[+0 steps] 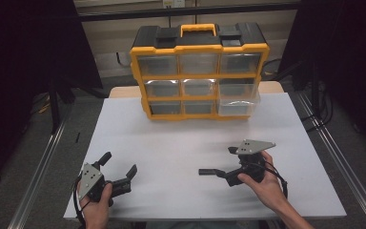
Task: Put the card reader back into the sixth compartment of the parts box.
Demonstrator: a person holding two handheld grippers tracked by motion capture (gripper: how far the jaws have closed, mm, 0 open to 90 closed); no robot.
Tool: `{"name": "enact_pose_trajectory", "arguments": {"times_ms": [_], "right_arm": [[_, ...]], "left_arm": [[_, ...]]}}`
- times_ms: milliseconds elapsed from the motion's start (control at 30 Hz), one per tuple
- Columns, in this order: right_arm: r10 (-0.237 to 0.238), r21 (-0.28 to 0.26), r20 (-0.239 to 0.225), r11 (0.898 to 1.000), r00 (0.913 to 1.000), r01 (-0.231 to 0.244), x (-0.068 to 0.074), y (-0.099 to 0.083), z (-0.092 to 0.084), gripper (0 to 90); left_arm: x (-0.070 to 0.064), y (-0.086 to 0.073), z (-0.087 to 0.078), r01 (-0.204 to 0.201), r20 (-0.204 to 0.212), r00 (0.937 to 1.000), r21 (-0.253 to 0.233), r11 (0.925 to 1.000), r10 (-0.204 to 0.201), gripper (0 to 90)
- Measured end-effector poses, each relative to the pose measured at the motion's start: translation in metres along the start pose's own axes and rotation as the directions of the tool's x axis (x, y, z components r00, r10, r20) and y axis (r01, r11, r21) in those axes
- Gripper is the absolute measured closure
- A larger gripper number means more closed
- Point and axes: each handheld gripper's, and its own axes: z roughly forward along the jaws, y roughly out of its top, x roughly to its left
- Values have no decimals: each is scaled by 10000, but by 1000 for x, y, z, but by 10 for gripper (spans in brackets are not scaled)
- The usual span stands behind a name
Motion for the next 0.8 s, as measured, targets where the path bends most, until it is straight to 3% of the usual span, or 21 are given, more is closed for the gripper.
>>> {"name": "enact_pose_trajectory", "arguments": {"times_ms": [133,267,500,567,600,667,700,733,800], "right_arm": [[-184,220,-154,9996,9997,188,0,9,4,36],[-545,873,-437,9945,9976,581,-2,17,9,24],[-566,1607,-850,9845,9948,697,-7,25,25,37],[-529,2176,-1083,9731,9927,755,-6,26,34,36],[-529,2176,-1083,9731,9927,755,-6,26,34,36],[-516,2623,-1391,9611,9889,870,-6,27,39,61],[-697,2957,-1322,9493,9888,1065,-6,30,43,111],[-697,2957,-1322,9493,9888,1065,-6,30,43,111],[-691,3212,-1478,9401,9866,1139,-9,32,47,136]], "left_arm": [[0,0,0,-58,5,10000,-5,10000,58,10],[0,0,0,-55,44,10000,9,10000,55,10],[1,0,1,-66,90,9999,51,10000,66,10],[1,0,1,-69,90,9999,62,10000,68,10],[1,0,1,-73,99,9999,58,10000,72,10],[1,0,1,-72,113,9999,62,10000,71,10],[1,0,1,-72,131,9999,73,9999,71,10],[1,0,1,-93,138,9999,102,9999,92,10],[1,0,1,-33,140,9999,110,9999,32,10]]}}
